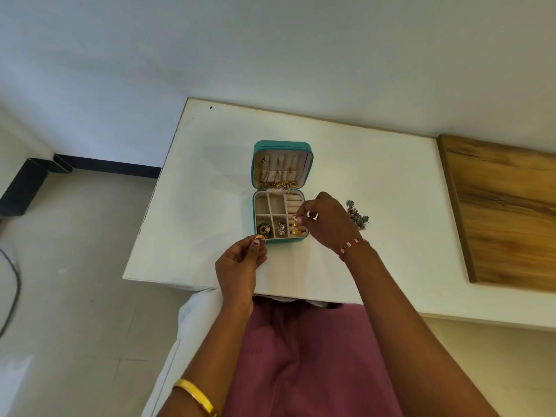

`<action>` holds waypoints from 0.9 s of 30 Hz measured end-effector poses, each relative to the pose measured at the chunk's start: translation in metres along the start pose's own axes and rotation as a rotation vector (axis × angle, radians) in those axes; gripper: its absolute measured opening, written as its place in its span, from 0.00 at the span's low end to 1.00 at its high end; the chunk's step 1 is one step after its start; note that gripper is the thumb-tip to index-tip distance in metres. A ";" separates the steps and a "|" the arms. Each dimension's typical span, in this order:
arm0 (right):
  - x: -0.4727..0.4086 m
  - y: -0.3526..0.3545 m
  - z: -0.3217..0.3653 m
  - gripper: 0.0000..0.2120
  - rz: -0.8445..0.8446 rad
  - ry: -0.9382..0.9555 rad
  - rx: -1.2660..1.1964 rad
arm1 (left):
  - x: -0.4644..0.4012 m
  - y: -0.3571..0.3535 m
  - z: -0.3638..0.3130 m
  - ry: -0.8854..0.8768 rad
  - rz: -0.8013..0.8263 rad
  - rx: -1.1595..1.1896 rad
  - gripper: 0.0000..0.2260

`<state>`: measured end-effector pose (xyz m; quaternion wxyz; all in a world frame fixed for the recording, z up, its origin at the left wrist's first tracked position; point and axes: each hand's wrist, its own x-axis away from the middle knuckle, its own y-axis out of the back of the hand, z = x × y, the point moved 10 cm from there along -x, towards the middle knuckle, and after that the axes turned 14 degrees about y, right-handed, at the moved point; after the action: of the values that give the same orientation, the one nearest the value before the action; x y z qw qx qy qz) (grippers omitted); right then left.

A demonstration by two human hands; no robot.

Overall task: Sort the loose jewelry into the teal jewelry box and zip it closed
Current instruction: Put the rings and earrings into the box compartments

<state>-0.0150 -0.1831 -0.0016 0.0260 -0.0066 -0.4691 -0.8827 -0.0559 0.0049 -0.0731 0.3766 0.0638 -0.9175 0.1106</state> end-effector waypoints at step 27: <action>-0.006 -0.009 -0.014 0.07 -0.047 -0.143 -0.185 | -0.001 0.000 0.005 0.056 -0.004 0.017 0.08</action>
<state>-0.0089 -0.1900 -0.0169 -0.0288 -0.0609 -0.3865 -0.9198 -0.0590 0.0035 -0.0774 0.4021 0.0659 -0.9054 0.1196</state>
